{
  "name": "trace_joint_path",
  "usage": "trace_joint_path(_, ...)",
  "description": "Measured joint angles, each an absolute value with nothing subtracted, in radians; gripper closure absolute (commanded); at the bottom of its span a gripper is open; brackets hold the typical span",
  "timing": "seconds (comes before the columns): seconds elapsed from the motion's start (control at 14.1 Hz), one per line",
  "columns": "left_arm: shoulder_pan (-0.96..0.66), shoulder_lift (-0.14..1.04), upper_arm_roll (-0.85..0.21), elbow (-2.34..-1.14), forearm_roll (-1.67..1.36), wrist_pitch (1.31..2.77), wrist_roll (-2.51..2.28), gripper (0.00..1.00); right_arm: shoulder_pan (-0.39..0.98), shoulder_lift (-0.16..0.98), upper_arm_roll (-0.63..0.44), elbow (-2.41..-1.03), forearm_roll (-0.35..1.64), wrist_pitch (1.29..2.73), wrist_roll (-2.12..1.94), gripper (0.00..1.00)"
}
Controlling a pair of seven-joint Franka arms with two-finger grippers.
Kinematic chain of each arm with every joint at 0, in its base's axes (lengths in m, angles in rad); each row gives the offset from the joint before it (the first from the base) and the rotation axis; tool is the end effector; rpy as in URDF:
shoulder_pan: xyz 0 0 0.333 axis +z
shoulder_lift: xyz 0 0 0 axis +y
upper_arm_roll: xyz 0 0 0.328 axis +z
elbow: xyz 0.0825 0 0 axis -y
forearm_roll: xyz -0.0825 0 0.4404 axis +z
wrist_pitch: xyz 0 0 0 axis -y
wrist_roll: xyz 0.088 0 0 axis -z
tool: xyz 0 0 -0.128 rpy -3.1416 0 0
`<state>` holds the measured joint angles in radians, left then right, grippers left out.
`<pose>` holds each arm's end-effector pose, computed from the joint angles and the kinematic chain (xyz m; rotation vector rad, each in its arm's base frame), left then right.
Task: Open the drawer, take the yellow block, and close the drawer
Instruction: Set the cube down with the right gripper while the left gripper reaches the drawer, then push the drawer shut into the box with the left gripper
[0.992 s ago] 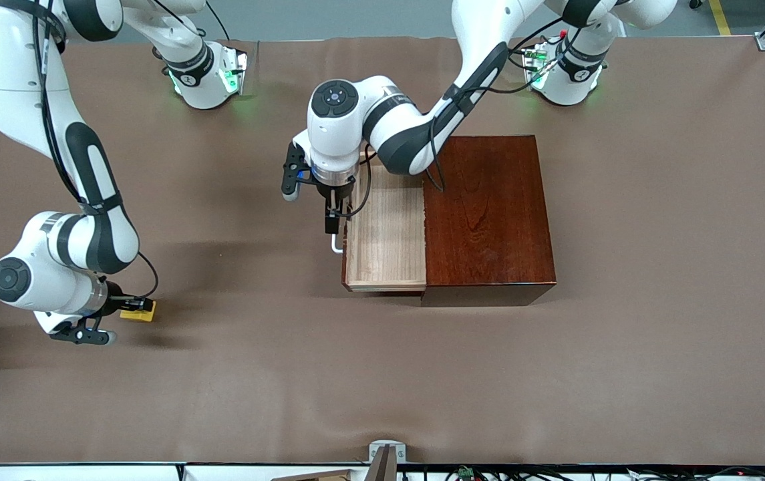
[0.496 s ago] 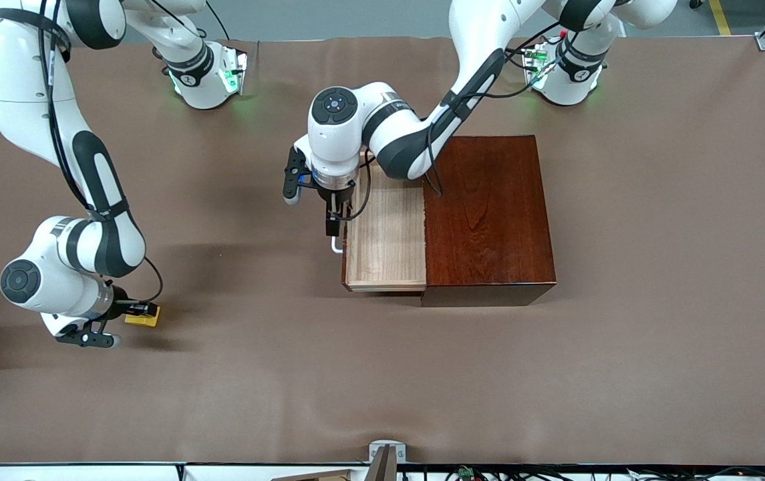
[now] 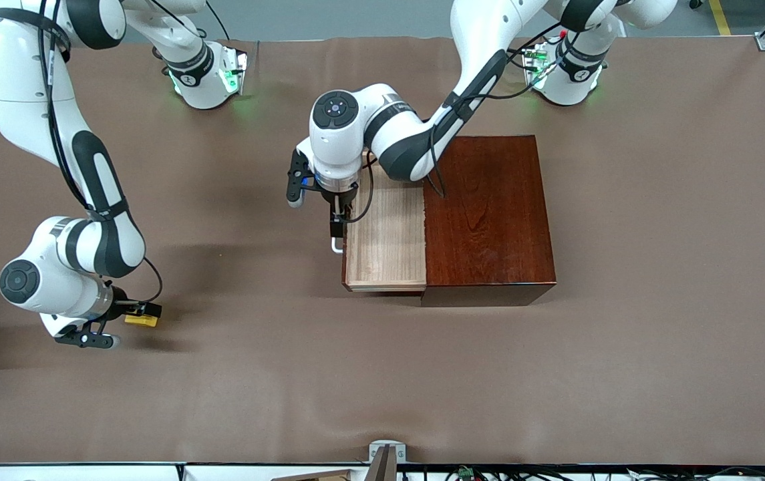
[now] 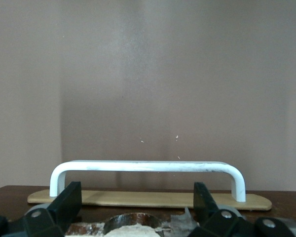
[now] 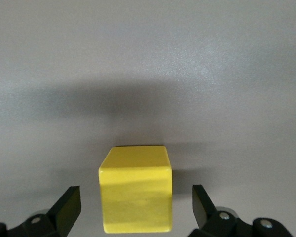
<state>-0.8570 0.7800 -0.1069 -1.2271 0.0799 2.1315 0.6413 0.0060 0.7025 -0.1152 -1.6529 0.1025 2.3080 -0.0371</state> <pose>0.4931 -0.6636 0.2830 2.1594 -2.2409 0.1970 0.7241 -0.0697 0.1480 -3.1330 0.1837 0.0649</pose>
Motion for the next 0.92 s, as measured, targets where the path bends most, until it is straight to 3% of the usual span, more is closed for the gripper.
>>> trace_joint_path(0.57, -0.828, 0.772, -0.107, -1.203, 0.067, 2.034, 0.637, 0.0, 0.009, 0.602, -0.11, -1.63, 0.102, 2.14, -0.048, 0.0)
trace_joint_path(0.92, -0.801, 0.747, -0.113, -1.202, 0.061, 1.989, 0.637, 0.0, 0.027, 0.465, -0.108, -1.626, 0.092, 1.964, -0.048, 0.0)
